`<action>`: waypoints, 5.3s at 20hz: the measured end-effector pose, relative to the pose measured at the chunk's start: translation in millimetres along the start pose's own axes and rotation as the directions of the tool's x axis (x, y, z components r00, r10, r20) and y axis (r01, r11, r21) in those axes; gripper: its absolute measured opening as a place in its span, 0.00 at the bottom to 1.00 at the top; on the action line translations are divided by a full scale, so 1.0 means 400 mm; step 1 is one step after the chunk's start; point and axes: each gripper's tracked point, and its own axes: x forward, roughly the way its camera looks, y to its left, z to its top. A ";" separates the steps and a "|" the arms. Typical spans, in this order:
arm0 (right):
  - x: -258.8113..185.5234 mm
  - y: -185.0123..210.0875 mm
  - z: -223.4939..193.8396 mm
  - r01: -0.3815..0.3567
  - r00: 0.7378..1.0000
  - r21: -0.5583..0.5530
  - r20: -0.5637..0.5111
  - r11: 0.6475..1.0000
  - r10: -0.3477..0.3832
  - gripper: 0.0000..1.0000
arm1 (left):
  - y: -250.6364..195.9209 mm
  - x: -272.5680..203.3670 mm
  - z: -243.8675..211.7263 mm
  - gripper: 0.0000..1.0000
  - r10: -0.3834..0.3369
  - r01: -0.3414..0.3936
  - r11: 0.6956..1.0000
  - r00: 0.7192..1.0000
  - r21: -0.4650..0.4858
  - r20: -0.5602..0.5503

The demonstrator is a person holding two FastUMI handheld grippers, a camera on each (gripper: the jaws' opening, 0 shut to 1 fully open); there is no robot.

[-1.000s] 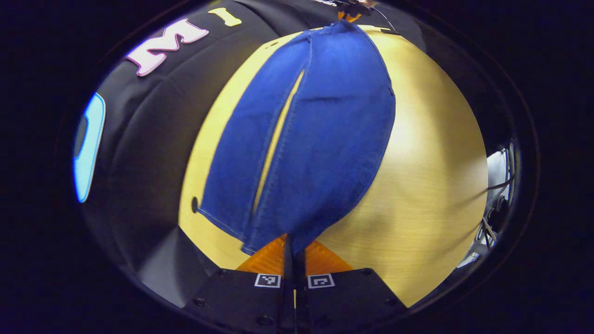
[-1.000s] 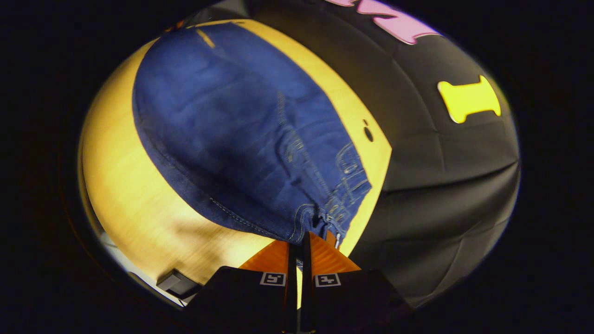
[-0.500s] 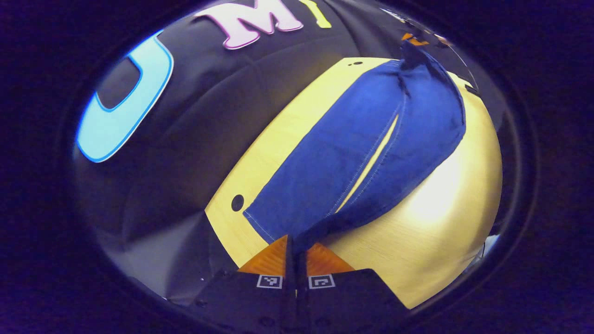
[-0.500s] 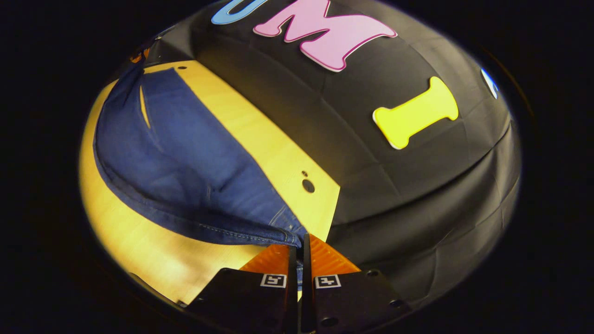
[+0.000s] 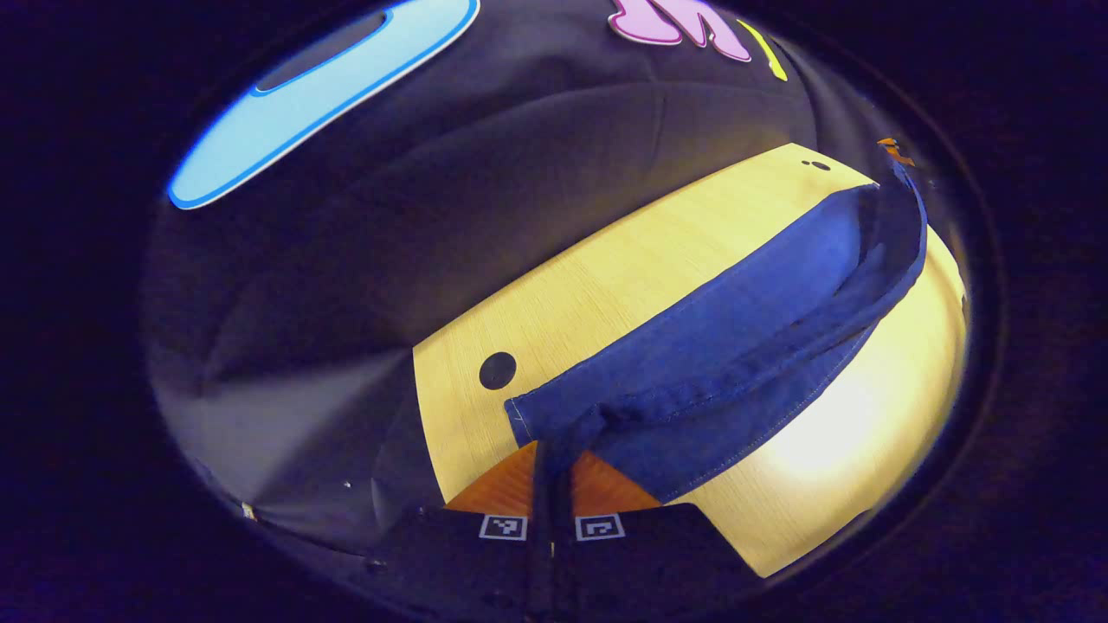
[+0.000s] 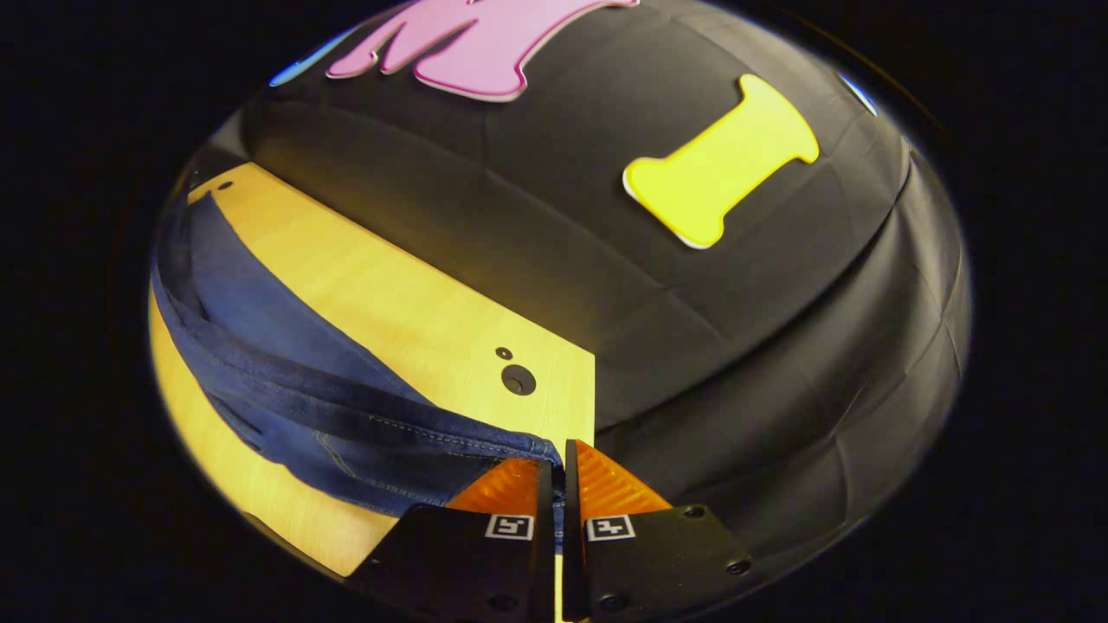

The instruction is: Grasp the waist and the cuffs of the jeans and fold them to make the two legs overlap; first hold the waist and fold one-third of the jeans toward the cuffs, then hold the cuffs and fold the remaining one-third in the same direction to finish folding.

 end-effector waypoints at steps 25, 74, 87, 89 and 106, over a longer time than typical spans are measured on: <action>0.009 0.011 0.037 -0.142 0.990 0.385 0.051 0.912 0.133 0.98 | 0.072 -0.176 0.104 0.98 0.175 -0.120 0.967 0.954 -0.226 0.242; -0.259 0.848 0.385 -0.560 0.822 0.518 0.248 0.646 0.513 0.15 | -0.152 -0.291 -0.129 0.99 0.028 0.111 0.857 0.965 -0.504 0.259; -0.407 0.789 0.433 -0.737 0.663 0.443 0.326 0.511 0.674 0.82 | -0.105 -0.076 -0.113 0.98 0.027 0.063 0.820 0.989 -0.568 0.148; -0.434 0.711 0.427 -0.735 0.672 0.438 0.364 0.518 0.645 0.82 | -0.059 -0.028 -0.112 0.98 0.028 0.044 0.803 0.993 -0.595 0.111; -0.410 0.525 0.319 -0.654 0.739 0.575 0.348 0.491 0.577 0.81 | -0.105 0.206 -0.142 0.53 -0.264 0.060 0.702 0.947 -0.710 -0.181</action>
